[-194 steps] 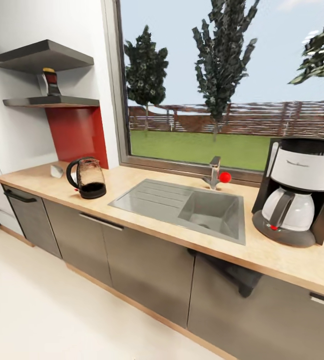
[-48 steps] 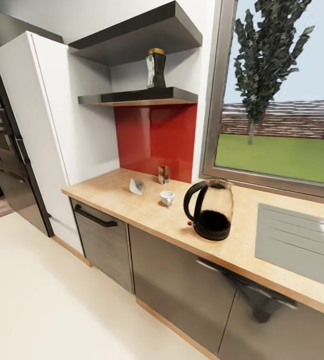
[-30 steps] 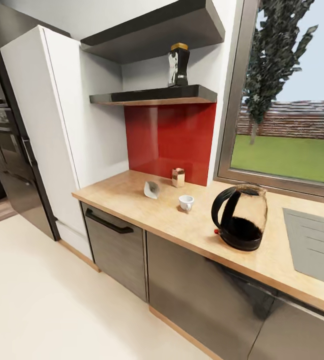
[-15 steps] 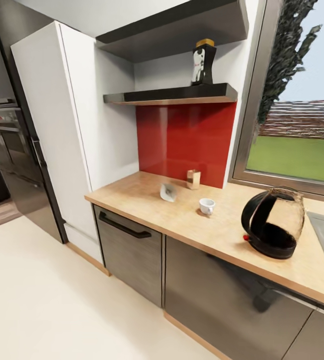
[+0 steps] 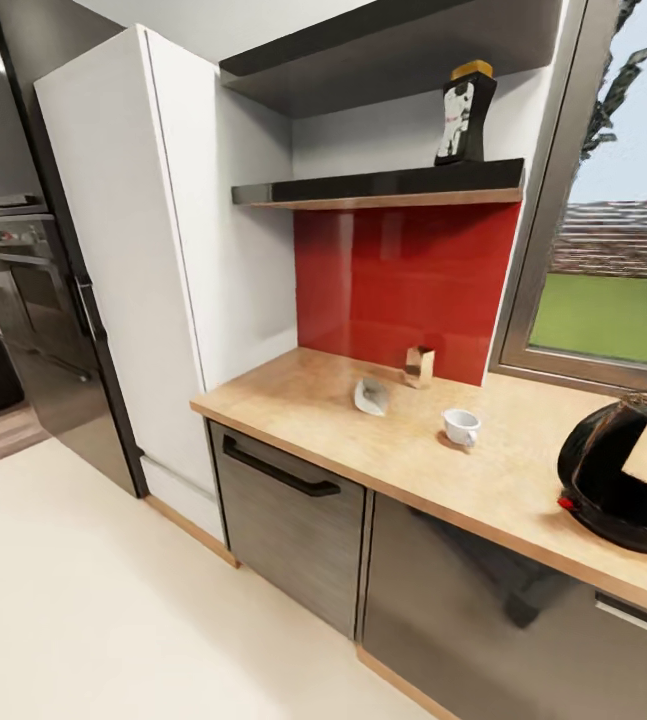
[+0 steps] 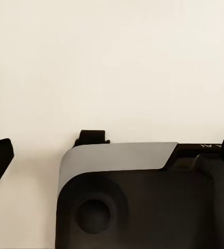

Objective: Set up a coffee station on the kitchen countertop: keep the coffee maker on the countertop, move the bottle of coffee from the kitchen shelf to the counter next to the coffee maker, place a paper coffee filter on top of the coffee maker, put the saucer next to the coffee maker with the coffee cup on the saucer, and place the electric kettle next to the coffee maker.

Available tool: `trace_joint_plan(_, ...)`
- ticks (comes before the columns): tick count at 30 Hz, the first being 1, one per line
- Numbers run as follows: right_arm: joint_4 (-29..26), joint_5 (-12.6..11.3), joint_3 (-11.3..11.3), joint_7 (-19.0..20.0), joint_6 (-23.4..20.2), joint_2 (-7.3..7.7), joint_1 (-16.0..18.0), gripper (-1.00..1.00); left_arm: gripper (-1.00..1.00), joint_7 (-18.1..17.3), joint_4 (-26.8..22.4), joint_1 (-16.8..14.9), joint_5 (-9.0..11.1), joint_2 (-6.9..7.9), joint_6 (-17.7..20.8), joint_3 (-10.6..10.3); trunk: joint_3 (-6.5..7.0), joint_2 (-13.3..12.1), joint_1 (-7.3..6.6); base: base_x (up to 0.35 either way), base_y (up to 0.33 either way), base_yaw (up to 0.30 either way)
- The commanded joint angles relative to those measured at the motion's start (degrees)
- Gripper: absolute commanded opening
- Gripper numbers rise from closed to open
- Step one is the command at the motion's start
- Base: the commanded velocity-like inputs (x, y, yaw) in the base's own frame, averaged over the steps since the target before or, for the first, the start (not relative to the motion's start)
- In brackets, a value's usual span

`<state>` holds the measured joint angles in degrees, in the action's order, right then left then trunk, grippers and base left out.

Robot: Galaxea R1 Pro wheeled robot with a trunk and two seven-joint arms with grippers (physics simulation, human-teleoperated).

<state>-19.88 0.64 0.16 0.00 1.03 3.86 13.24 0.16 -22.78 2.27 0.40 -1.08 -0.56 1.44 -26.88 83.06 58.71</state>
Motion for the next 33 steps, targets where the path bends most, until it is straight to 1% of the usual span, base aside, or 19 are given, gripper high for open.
trace_joint_plan(1, 0.0, 0.1, 0.0, 0.0, 0.1, 0.01, 0.0, 1.0, 1.0, 0.0, -0.1, 0.0, 0.0, -0.04, -0.1, 0.1, -0.05, 0.0, 0.02, 0.191, 0.289, 0.0)
trace_joint_plan(14, 0.1, 0.1, 0.0, 0.0, 0.1, -0.02, -0.1, 1.0, 1.0, 0.0, 0.0, 0.0, 0.0, -0.04, -0.1, 0.2, -0.05, 0.0, 0.02, 0.169, 0.29, 0.0)
trace_joint_plan(18, 0.2, 0.1, 0.0, 0.1, 0.1, 0.0, -0.1, 1.0, 1.0, 0.0, 0.0, 0.0, 0.0, -0.05, -0.1, 0.2, -0.05, 0.0, 0.02, 0.109, 0.263, -0.072)
trace_joint_plan(23, 0.2, 0.1, 0.0, 0.1, 0.1, 0.01, -0.1, 1.0, 1.0, 0.0, 0.0, 0.0, 0.0, -0.06, -0.1, 0.2, -0.05, 0.0, 0.02, 0.038, 0.09, -0.192)
trace_joint_plan(33, 0.2, 0.1, 0.0, 0.1, 0.1, 0.01, -0.1, 1.0, 1.0, 0.0, 0.0, 0.0, 0.0, -0.05, -0.1, 0.2, -0.05, 0.0, 0.02, 0.004, 0.009, -0.24)
